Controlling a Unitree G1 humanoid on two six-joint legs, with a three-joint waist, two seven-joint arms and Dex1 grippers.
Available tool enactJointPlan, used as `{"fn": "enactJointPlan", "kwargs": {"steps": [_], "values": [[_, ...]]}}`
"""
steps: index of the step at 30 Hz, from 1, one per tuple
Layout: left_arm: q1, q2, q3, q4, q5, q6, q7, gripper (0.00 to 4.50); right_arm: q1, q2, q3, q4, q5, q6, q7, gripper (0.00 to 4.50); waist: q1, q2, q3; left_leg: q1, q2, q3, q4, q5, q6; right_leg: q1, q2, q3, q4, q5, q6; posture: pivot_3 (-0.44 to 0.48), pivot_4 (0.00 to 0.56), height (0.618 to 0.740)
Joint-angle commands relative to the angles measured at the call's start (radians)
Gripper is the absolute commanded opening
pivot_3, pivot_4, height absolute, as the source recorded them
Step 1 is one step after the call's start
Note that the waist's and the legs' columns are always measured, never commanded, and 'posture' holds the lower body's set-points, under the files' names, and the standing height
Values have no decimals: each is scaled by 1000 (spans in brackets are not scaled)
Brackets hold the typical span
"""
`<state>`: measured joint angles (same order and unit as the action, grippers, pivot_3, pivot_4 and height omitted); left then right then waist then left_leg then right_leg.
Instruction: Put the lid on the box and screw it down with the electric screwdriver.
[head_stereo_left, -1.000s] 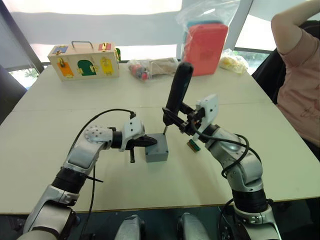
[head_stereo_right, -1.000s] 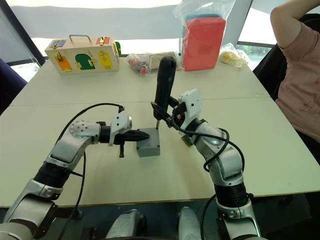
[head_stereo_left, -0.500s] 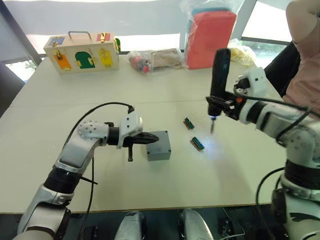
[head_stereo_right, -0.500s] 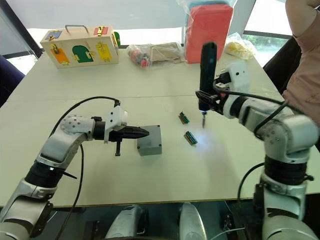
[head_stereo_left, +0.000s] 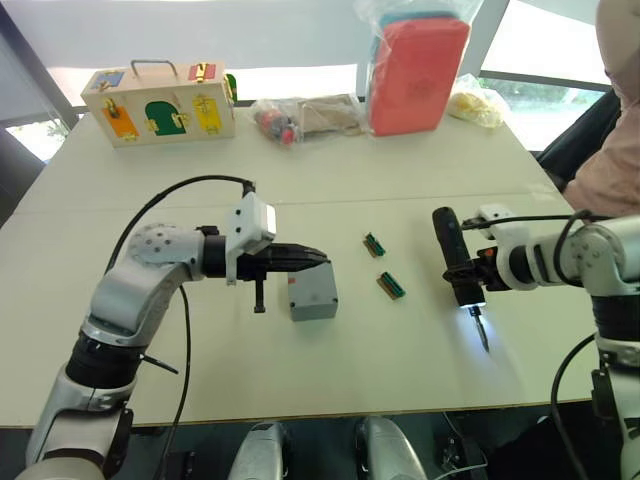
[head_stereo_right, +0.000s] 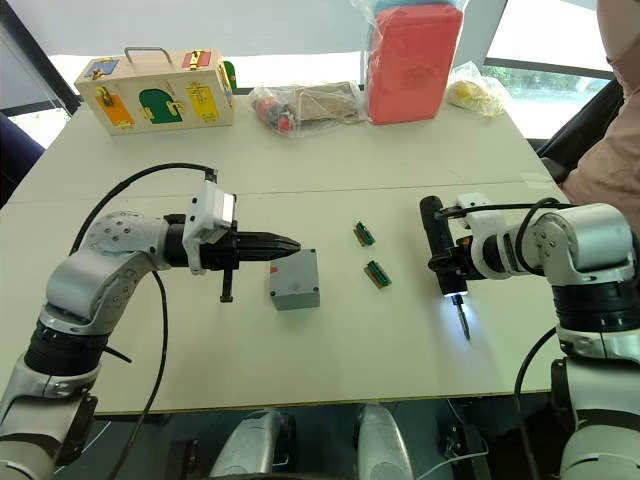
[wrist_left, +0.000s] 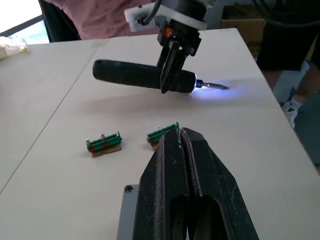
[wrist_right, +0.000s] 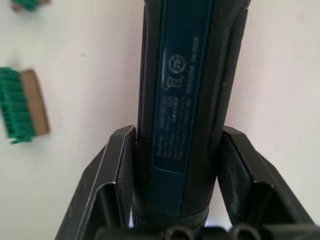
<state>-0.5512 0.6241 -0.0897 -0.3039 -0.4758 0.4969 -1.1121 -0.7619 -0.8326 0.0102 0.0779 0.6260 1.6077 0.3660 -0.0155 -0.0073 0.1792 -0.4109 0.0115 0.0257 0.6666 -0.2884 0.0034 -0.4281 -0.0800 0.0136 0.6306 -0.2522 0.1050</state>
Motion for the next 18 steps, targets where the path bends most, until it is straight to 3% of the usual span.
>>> {"fn": "enactJointPlan", "kwargs": {"steps": [1, 4, 6, 7, 11, 18], "values": [[1, 14, 36, -54, -32, 11, 21, 0, -52, 10, 10, 64, -56, -10, 3, 1856, 1, 0, 0, 0, 0, 0, 0, 0, 0, 0, 0, 0, 0, 0, 0, 0, 150, 730], [11, 23, 38, -68, -32, 18, 38, 0, -54, 21, 33, 105, -80, -32, 21, 1856, 2, 0, 0, 0, 0, 0, 1, 0, 0, 0, 0, 0, 0, 0, 0, 0, 150, 730], [21, 31, 39, -74, -26, 20, 49, 0, -57, 27, 36, 105, -87, -38, 34, 2824, 2, -1, 0, 0, 0, 0, 1, 0, 0, 1, 0, 0, 0, 0, 0, 0, 150, 730], [27, 36, 41, -76, -27, 23, 55, 0, -60, 27, 35, 99, -90, -40, 40, 2983, 2, -1, 0, 0, 0, 0, 1, 0, 0, 1, 0, 0, 0, 0, 0, 0, 150, 730], [50, 55, 46, -87, -25, 26, 74, 0, -60, 3, 45, 45, -95, -71, 75, 4462, 3, -1, 0, 0, -1, 0, 2, 0, 0, 2, 0, 1, 0, 1, 2, 0, 150, 730], [171, 138, 115, -74, 1, 22, 102, 0, -56, -126, 81, -222, -116, -321, 232, 4462, -4, 1, 1, 1, 0, 0, 1, 0, -1, 1, 0, 1, 0, 2, 3, 0, 150, 730]]}}
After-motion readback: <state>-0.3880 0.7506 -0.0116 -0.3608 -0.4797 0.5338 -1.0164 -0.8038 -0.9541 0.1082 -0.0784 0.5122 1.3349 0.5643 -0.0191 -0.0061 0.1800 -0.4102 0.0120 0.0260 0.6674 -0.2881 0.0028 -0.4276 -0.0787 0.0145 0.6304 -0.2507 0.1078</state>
